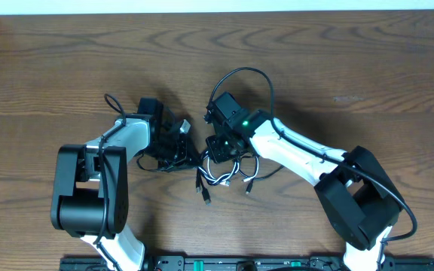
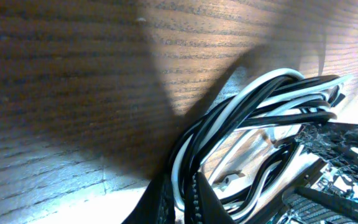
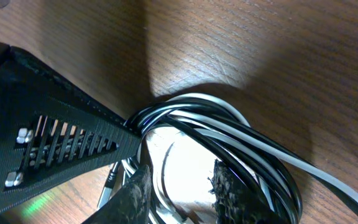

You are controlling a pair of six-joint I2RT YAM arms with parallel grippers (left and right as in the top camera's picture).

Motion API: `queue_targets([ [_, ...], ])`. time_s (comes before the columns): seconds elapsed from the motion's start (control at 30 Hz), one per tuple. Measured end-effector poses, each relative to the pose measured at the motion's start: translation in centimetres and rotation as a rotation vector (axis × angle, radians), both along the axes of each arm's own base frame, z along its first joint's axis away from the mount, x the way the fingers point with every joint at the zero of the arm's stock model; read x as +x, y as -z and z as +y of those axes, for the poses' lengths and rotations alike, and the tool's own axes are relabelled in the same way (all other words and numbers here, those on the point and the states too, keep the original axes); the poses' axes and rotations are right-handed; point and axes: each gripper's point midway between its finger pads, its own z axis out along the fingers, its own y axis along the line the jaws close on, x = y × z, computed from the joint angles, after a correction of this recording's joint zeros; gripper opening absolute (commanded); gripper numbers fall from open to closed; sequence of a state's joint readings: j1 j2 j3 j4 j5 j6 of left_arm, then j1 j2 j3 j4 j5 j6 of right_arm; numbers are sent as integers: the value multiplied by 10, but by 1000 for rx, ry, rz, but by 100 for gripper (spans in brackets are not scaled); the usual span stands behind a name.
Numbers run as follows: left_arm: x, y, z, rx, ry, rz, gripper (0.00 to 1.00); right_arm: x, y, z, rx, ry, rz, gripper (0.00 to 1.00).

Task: Untangle cables

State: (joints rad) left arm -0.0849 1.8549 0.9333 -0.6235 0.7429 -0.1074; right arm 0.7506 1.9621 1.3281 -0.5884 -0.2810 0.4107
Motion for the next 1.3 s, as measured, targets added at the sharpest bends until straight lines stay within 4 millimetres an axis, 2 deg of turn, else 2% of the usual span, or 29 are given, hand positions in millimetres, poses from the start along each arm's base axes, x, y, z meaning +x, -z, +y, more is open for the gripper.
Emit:
queue_targets([
  [0.43,0,0,0,-4,-1,1,7,-7,0,12,-5,-4,-25,25],
  [0.67,0,0,0,-5,-2,0,7,-10,10,9,-47,45,-47,25],
  [1.07,0,-1,-1,-11,-3,0,8,-8,30,9,-9,95,-83,26],
  [1.3,-3,0,-3,-22,-2,10,7,-7,31,9,1,105,-86,24],
])
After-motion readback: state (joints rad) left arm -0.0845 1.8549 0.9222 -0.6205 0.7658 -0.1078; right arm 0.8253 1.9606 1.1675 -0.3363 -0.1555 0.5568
